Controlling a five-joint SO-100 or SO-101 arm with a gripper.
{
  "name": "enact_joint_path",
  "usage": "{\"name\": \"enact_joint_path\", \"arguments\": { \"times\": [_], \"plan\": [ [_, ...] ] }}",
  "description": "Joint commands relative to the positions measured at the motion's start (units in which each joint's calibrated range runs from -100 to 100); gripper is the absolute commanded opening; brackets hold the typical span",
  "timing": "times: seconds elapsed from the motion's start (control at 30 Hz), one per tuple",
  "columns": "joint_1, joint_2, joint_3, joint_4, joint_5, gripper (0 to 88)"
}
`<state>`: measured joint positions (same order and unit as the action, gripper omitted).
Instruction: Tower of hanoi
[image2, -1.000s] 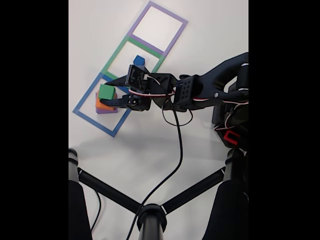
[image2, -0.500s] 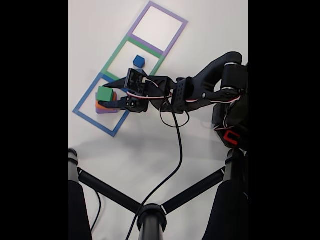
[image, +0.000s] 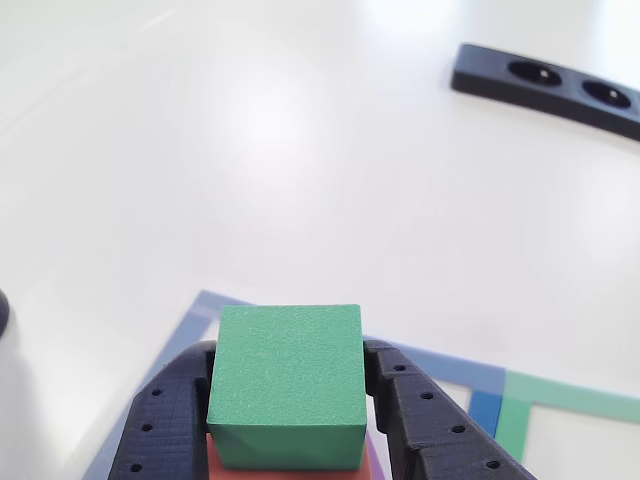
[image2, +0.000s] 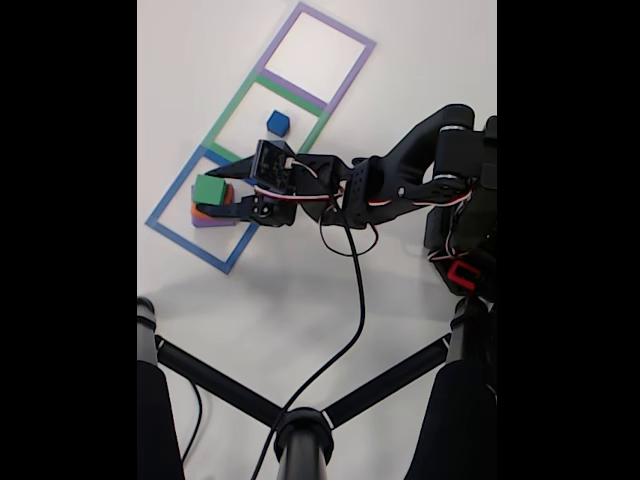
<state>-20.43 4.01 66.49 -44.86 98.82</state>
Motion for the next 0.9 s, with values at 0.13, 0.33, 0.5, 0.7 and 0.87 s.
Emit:
{"name": "enact_joint_path", "arguments": {
  "times": [0.13, 0.33, 0.5, 0.7, 0.87],
  "plan": [
    [-0.20, -0.32, -1.02, -2.53, 1.18, 17.7],
    [0.33, -2.17, -0.93, -2.69, 1.18, 19.8],
    [0.49, -8.10, -1.39, 1.68, 1.18, 19.9],
    [2.01, -22.92, -4.57, 21.67, 1.18, 11.7],
    [4.99, -35.82, -10.75, 47.09, 1.18, 0.1]
  ]
}}
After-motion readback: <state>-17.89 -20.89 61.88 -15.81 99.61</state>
